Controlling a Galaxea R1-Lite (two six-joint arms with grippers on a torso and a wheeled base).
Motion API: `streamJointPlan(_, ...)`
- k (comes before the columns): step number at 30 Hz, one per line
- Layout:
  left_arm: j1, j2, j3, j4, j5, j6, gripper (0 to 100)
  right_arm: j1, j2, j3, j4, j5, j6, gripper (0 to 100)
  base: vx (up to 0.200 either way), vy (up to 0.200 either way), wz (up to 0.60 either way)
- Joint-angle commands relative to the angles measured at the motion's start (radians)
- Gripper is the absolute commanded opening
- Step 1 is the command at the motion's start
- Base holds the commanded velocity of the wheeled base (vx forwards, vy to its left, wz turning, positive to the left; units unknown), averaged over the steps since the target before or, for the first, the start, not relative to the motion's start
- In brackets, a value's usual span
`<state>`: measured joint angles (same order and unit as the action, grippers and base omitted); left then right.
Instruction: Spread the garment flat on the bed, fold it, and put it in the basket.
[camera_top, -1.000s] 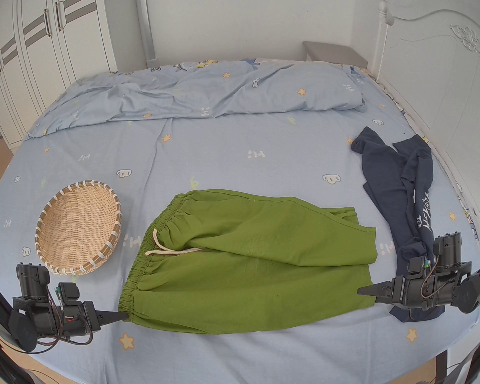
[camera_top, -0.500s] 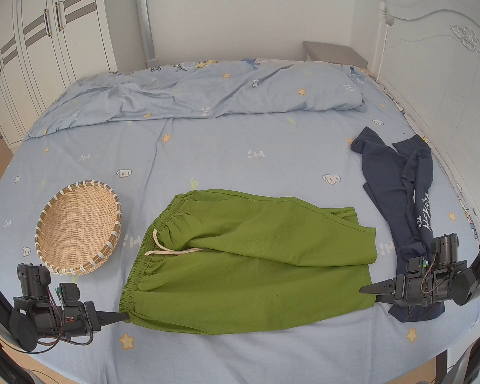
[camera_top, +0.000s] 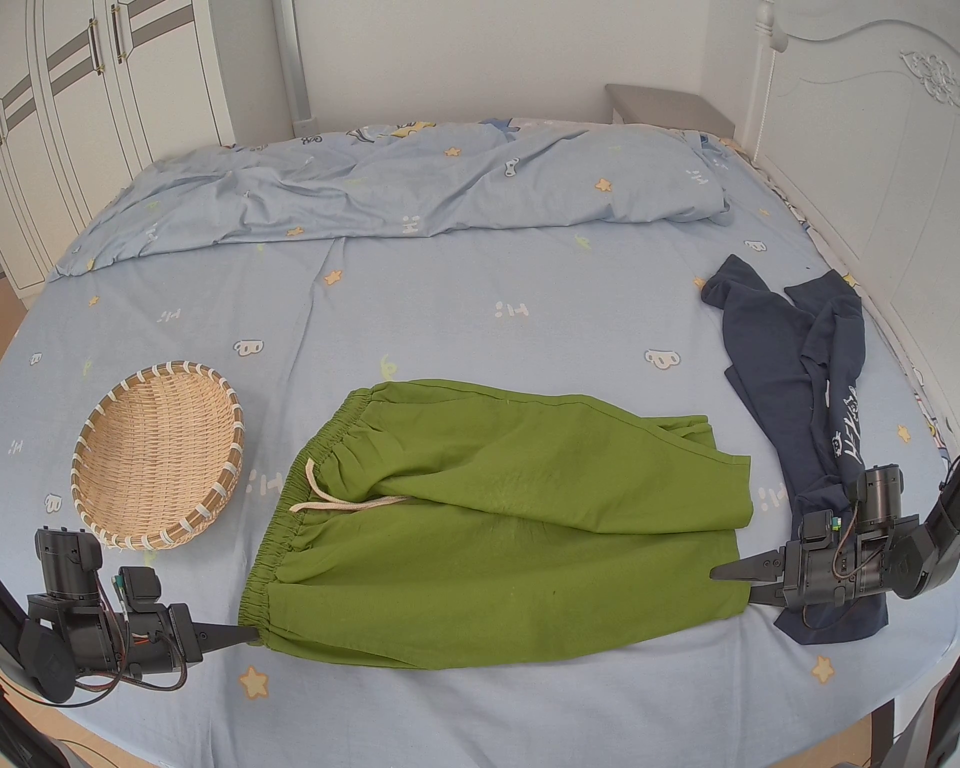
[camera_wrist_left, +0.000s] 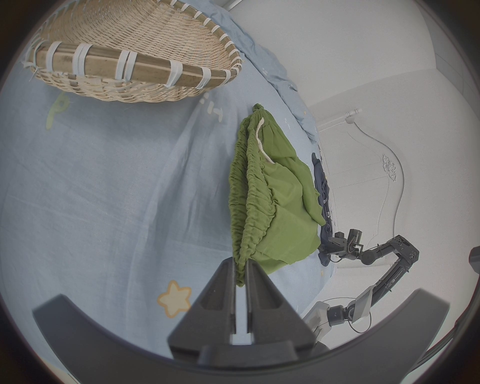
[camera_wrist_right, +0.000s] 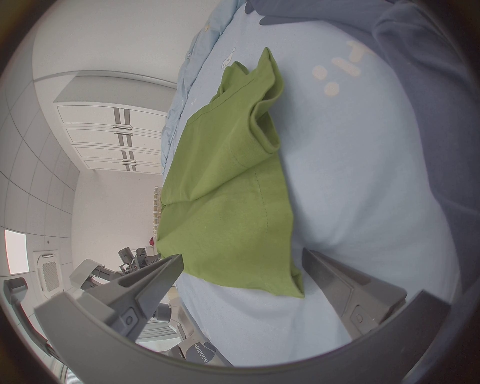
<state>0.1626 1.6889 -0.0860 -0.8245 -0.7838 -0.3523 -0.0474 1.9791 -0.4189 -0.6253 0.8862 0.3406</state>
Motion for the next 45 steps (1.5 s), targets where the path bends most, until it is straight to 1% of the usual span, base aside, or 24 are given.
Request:
streamJointPlan(1,0.000,0.015,0.000,-0.005,0.000,0.001,0,0.004,0.044,-0.009,0.004,0.004,0.001,100,0.000,0.000,0.00)
streamJointPlan(9,-0.001,0.020,0.000,-0.007,0.000,0.000,0,0.001,0.044,-0.008,0.006,0.004,0.000,100,0.000,0.000,0.00)
streamJointPlan(10,0.000,0.020,0.000,-0.007,0.000,0.000,0,0.001,0.044,-0.008,0.006,0.004,0.001,0,0.000,0.000,0.00)
streamJointPlan(20,0.005,0.032,-0.003,-0.008,0.000,0.001,0,-0.005,0.041,0.005,0.006,0.004,0.001,0,0.000,0.000,0.00)
streamJointPlan(22,0.005,0.031,-0.001,-0.008,0.000,0.000,0,-0.015,0.035,0.017,0.007,0.004,0.000,0,0.000,0.000,0.00)
streamJointPlan(26,0.005,0.025,0.000,-0.004,0.000,0.000,0,-0.022,0.012,0.025,0.038,0.004,-0.002,0,0.000,0.000,0.00)
streamJointPlan(28,0.006,0.018,0.000,0.002,0.001,-0.004,0,-0.022,-0.128,0.019,0.134,0.002,-0.002,0,0.000,0.000,0.00)
streamJointPlan(29,0.006,0.017,0.000,0.002,0.001,-0.004,0,-0.020,-0.148,0.014,0.157,0.002,-0.002,0,0.000,0.000,0.00)
streamJointPlan(30,0.008,0.011,0.000,0.004,0.005,-0.005,0,-0.009,-0.217,0.002,0.249,-0.001,-0.003,0,0.000,0.000,0.00)
streamJointPlan(32,0.006,-0.002,0.003,0.011,0.006,-0.005,0,0.004,-0.266,-0.018,0.348,-0.004,-0.026,0,0.000,0.000,0.00)
streamJointPlan(33,0.006,-0.003,0.003,0.011,0.006,-0.005,0,0.004,-0.269,-0.020,0.355,-0.004,-0.029,0,0.000,0.000,0.00)
streamJointPlan(34,0.005,-0.028,0.018,0.047,0.006,-0.005,0,0.004,-0.292,-0.037,0.434,-0.012,-0.083,0,0.000,0.000,0.00)
streamJointPlan(35,0.005,-0.040,0.023,0.067,0.008,-0.005,0,0.001,-0.292,-0.043,0.455,-0.013,-0.103,0,0.000,0.000,0.00)
streamJointPlan(36,0.005,-0.040,0.023,0.067,0.008,-0.005,0,0.001,-0.292,-0.043,0.455,-0.013,-0.103,0,0.000,0.000,0.00)
streamJointPlan(37,0.008,-0.077,0.020,0.140,0.009,-0.004,0,-0.003,-0.293,-0.046,0.496,-0.023,-0.140,0,0.000,0.000,0.00)
streamJointPlan(40,0.017,-0.117,0.011,0.225,0.011,0.006,0,-0.011,-0.289,-0.024,0.530,-0.046,-0.183,0,0.000,0.000,0.00)
streamJointPlan(42,0.018,-0.143,0.012,0.263,0.009,0.018,0,-0.011,-0.286,0.015,0.527,-0.078,-0.219,0,0.000,0.000,0.00)
streamJointPlan(45,0.028,-0.167,0.012,0.309,0.011,0.029,0,-0.005,-0.286,0.046,0.519,-0.113,-0.226,0,0.000,0.000,0.00)
